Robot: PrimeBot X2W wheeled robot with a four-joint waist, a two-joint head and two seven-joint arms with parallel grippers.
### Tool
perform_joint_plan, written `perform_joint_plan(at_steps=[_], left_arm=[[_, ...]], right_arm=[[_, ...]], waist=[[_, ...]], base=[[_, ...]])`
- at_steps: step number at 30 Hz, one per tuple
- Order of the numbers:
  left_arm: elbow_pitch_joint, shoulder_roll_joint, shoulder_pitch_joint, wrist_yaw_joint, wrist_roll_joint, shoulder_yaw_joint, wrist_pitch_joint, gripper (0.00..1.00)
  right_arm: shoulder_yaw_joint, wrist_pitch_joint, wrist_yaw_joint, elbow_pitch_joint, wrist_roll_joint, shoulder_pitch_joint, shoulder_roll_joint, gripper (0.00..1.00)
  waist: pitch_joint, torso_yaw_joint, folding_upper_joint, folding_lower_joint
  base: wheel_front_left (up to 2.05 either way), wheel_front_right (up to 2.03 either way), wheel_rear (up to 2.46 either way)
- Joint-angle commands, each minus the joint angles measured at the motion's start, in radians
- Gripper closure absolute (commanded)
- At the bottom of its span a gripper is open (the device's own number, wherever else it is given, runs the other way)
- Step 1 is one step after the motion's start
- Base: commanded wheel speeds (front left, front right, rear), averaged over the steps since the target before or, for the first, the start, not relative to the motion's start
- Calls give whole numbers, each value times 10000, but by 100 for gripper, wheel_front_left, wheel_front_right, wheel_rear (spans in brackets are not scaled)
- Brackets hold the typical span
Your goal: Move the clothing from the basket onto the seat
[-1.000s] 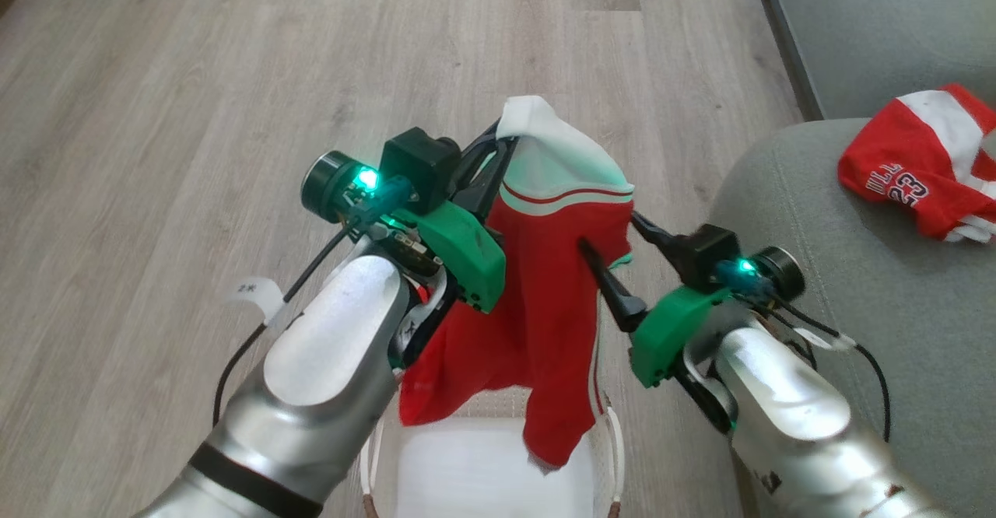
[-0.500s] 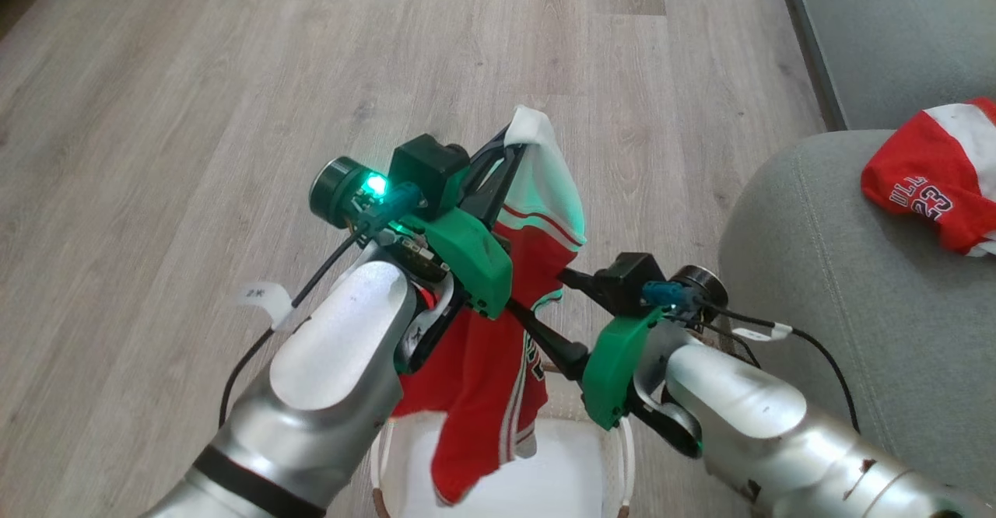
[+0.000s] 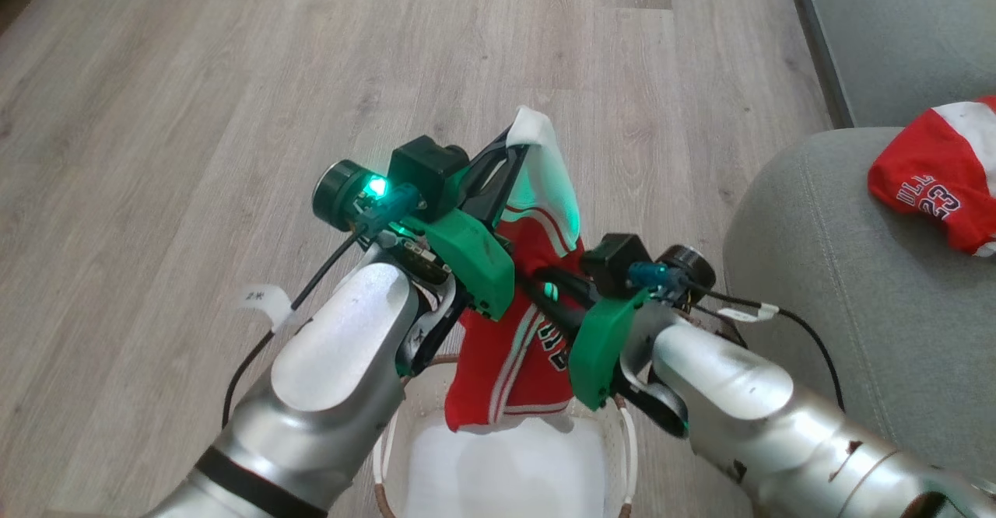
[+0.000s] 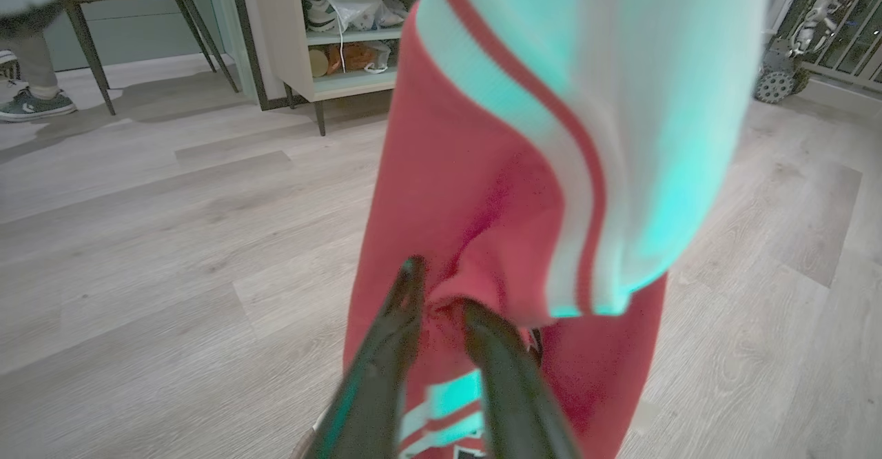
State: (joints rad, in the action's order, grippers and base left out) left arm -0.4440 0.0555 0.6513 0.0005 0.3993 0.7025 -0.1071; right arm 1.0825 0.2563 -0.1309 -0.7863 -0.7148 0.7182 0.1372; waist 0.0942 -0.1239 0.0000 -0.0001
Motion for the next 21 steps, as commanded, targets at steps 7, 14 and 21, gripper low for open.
perform_joint_plan(at_steps=[7, 14, 21], left_arm=[[242, 200, 488, 199, 181, -419, -152, 100], [73, 444, 288, 451, 311, -673, -298, 74], [-118, 768, -105, 647, 422, -882, -631, 0]], right_arm=[[-1196, 55, 2, 167, 859, 317, -222, 100], [-1800, 55, 2, 552, 1310, 269, -120, 100], [-2549, 55, 2, 988, 1694, 382, 201, 100]], waist=[[-26, 58, 0, 1], [-101, 366, 0, 1], [-184, 949, 0, 1]], base=[[0, 0, 0], [0, 0, 0], [0, 0, 0]])
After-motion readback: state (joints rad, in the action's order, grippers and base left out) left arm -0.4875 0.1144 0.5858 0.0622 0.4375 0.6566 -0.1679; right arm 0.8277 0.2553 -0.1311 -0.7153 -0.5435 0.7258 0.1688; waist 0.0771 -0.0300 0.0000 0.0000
